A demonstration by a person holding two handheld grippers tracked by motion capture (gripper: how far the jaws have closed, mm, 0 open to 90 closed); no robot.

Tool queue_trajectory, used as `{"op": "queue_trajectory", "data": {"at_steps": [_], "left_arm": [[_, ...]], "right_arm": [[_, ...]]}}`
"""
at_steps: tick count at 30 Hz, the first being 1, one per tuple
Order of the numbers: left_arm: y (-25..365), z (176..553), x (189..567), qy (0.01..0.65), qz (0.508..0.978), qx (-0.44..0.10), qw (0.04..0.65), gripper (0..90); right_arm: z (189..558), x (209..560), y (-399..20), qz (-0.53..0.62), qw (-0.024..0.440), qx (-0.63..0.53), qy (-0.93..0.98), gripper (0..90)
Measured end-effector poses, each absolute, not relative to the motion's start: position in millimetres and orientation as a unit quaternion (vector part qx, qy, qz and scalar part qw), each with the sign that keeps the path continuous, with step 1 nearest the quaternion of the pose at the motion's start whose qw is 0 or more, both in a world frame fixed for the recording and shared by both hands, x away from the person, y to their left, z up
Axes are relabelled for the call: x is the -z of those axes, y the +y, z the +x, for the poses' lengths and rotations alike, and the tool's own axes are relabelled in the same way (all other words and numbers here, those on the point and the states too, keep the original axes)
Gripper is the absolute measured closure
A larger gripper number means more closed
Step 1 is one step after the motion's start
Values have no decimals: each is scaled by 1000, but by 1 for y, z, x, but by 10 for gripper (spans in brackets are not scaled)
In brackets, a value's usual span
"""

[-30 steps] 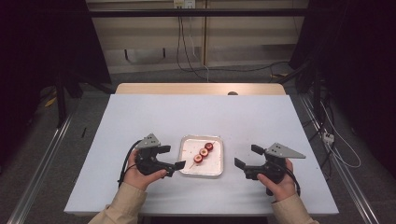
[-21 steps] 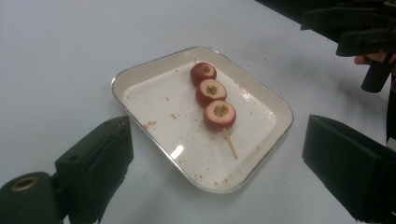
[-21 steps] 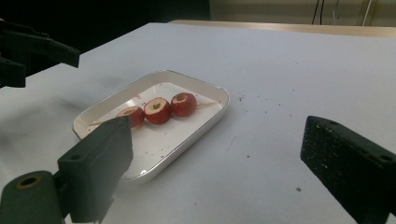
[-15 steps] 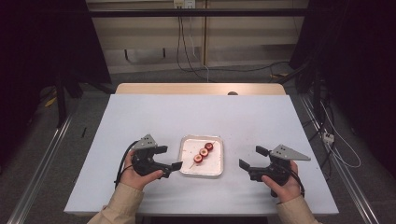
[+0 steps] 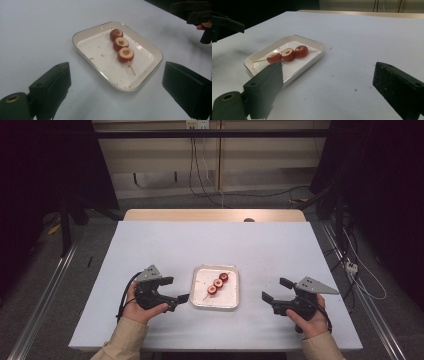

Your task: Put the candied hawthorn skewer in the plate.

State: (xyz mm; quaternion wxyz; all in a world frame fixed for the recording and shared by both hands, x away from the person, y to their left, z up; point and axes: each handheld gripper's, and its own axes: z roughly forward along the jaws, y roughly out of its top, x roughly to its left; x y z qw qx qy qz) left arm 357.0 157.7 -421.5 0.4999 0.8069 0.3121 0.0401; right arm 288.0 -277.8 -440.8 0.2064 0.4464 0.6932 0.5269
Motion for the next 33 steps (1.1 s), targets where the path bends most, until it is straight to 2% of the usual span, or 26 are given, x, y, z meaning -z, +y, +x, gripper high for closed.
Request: {"op": "queue_trajectory", "data": {"at_steps": [33], "left_arm": [[208, 354, 435, 341, 803, -65, 485, 79]], "right_arm": [[285, 444, -287, 455, 210, -521, 691, 96]]}}
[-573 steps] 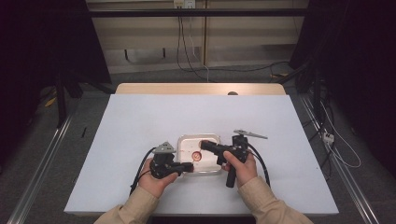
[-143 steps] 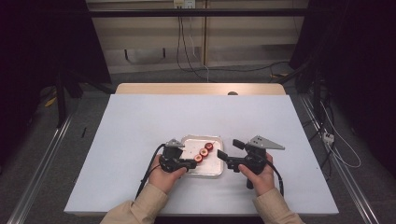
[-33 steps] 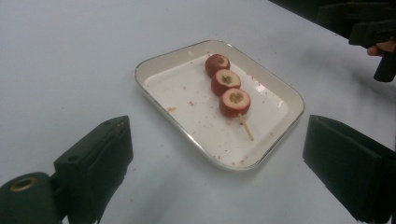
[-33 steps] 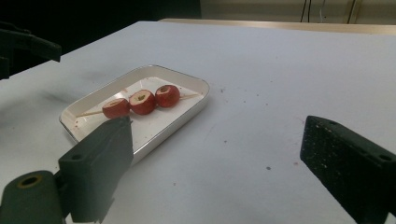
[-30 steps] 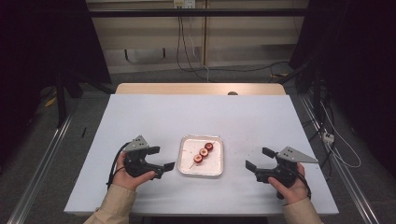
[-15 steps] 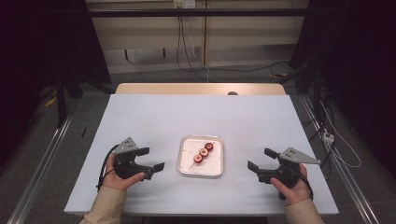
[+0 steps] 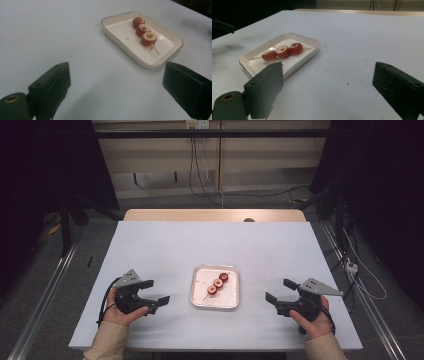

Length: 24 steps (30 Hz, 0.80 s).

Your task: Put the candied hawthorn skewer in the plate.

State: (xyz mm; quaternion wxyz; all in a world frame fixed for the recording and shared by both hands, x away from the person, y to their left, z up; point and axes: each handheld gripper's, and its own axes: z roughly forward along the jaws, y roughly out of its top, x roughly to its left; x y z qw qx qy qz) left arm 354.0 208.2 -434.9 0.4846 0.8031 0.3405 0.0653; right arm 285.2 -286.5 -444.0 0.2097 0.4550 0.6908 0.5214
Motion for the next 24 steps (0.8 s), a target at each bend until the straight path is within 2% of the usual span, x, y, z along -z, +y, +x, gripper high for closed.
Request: {"op": "queue_trajectory", "data": {"at_steps": [24], "left_arm": [[221, 354, 440, 354, 803, -77, 473, 77]], "right_arm": [[287, 449, -287, 460, 211, -511, 695, 97]]}}
